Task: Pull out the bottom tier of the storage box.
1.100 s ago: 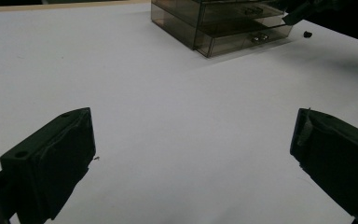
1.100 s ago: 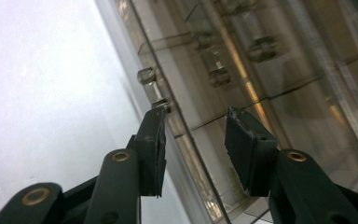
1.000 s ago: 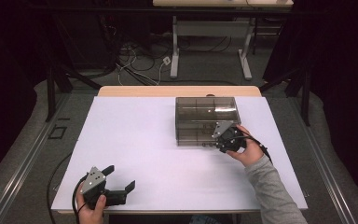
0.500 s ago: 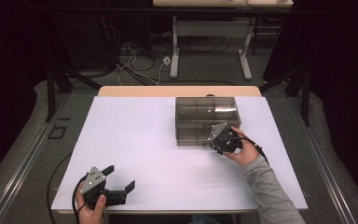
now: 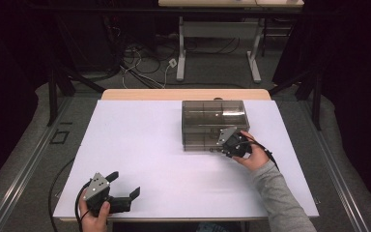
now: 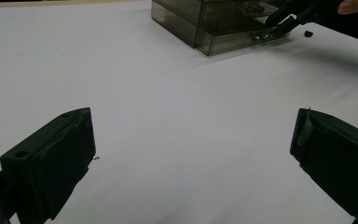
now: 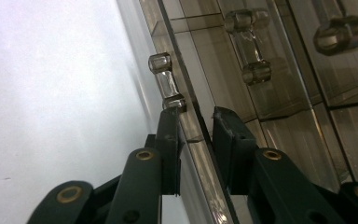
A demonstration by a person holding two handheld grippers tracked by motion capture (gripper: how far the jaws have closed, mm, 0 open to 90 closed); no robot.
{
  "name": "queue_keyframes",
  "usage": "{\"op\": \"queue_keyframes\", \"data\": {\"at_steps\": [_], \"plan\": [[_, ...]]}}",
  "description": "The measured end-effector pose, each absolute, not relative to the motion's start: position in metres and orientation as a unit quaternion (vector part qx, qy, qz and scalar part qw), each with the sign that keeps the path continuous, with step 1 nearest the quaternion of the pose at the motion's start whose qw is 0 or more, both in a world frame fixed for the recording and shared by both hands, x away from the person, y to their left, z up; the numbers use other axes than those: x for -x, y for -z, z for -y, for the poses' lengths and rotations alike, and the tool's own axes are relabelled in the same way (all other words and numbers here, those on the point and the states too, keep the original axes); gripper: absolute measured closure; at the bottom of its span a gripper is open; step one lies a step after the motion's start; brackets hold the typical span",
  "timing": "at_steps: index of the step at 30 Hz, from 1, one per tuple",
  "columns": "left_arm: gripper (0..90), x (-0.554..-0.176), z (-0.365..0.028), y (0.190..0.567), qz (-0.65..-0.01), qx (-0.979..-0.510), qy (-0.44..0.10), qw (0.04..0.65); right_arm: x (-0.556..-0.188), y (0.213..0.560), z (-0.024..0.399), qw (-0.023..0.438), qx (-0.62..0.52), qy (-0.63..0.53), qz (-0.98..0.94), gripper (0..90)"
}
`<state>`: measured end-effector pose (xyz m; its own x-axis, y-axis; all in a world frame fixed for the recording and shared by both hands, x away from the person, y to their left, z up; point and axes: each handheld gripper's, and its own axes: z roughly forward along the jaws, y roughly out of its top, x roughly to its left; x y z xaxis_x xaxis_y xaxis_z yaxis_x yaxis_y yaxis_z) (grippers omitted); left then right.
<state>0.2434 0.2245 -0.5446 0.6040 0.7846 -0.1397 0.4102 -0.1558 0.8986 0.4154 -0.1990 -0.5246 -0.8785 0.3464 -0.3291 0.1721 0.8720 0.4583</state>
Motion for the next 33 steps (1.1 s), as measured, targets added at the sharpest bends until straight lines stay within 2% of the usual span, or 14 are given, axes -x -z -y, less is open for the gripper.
{"op": "queue_keyframes", "data": {"at_steps": [11, 15, 33], "plan": [[0.4, -0.2437, -0.2247, 0.5449, -0.406, -0.737, -0.184, 0.507, -0.4192, 0.5292, 0.2029, 0.204, -0.137, -0.212, -0.946, 72.9], [0.3, -0.2436, -0.2243, 0.5452, -0.409, -0.736, -0.182, 0.507, -0.4189, 0.5288, 0.2035, 0.207, -0.134, -0.214, -0.945, 76.9], [0.3, -0.2443, -0.2261, 0.5452, -0.414, -0.735, -0.185, 0.504, -0.4151, 0.5265, 0.2057, 0.182, -0.119, -0.222, -0.950, 80.2]]}}
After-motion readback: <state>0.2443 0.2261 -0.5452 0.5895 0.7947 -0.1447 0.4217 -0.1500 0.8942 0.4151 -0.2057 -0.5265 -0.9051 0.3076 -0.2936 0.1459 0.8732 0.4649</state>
